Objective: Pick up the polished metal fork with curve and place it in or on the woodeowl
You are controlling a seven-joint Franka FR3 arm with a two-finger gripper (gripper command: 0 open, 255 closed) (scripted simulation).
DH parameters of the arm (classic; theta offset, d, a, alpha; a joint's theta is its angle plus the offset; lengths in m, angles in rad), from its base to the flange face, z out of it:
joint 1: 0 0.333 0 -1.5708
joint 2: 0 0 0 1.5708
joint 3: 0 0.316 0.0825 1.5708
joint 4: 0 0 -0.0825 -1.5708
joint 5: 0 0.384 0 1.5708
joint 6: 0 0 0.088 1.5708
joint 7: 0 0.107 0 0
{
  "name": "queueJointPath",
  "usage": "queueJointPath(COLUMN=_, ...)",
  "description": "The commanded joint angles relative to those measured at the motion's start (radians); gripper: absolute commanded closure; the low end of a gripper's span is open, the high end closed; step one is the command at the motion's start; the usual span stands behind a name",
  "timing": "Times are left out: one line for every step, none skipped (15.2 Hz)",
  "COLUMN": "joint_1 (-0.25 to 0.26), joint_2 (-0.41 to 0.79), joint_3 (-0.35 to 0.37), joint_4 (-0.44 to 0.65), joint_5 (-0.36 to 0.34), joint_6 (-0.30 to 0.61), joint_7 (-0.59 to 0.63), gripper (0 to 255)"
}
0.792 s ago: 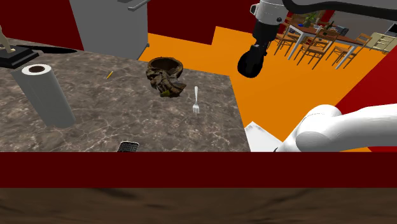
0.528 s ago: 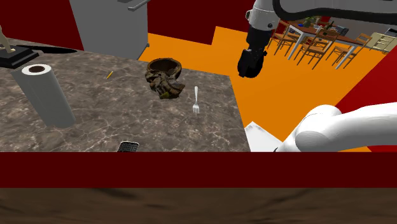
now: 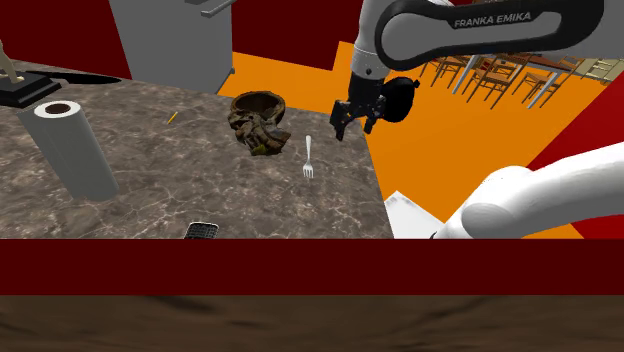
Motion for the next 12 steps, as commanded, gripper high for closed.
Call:
queueJointPath(joint_1=-0.017, joint_2=0.068, joint_3=0.039, joint_4=0.001, joint_5=0.024, joint_6=0.070, joint_7=0.113, gripper=0)
queueJointPath(joint_1=-0.027, joint_2=0.101, joint_3=0.055, joint_4=0.004, joint_5=0.033, joint_6=0.102, joint_7=0.163, gripper=0)
queueJointPath(joint_1=-0.037, joint_2=0.136, joint_3=0.071, joint_4=0.010, joint_5=0.039, joint_6=0.133, joint_7=0.214, gripper=0)
queueJointPath(joint_1=-0.046, joint_2=0.173, joint_3=0.085, joint_4=0.016, joint_5=0.044, joint_6=0.165, joint_7=0.265, gripper=0)
queueJointPath(joint_1=-0.056, joint_2=0.210, joint_3=0.099, joint_4=0.024, joint_5=0.046, joint_6=0.196, joint_7=0.315, gripper=0)
queueJointPath(joint_1=-0.066, joint_2=0.248, joint_3=0.112, joint_4=0.033, joint_5=0.047, joint_6=0.228, joint_7=0.366, gripper=0)
queueJointPath(joint_1=-0.076, joint_2=0.287, joint_3=0.124, joint_4=0.043, joint_5=0.046, joint_6=0.258, joint_7=0.417, gripper=0)
queueJointPath(joint_1=-0.085, joint_2=0.327, joint_3=0.135, joint_4=0.055, joint_5=0.042, joint_6=0.289, joint_7=0.469, gripper=0)
queueJointPath(joint_1=-0.093, joint_2=0.367, joint_3=0.144, joint_4=0.068, joint_5=0.037, joint_6=0.319, joint_7=0.520, gripper=0)
queueJointPath(joint_1=-0.100, joint_2=0.402, joint_3=0.150, joint_4=0.079, joint_5=0.031, joint_6=0.343, joint_7=0.565, gripper=0)
queueJointPath(joint_1=-0.099, joint_2=0.410, joint_3=0.151, joint_4=0.072, joint_5=0.028, joint_6=0.358, joint_7=0.566, gripper=0)
queueJointPath(joint_1=-0.098, joint_2=0.418, joint_3=0.152, joint_4=0.065, joint_5=0.026, joint_6=0.373, joint_7=0.568, gripper=0)
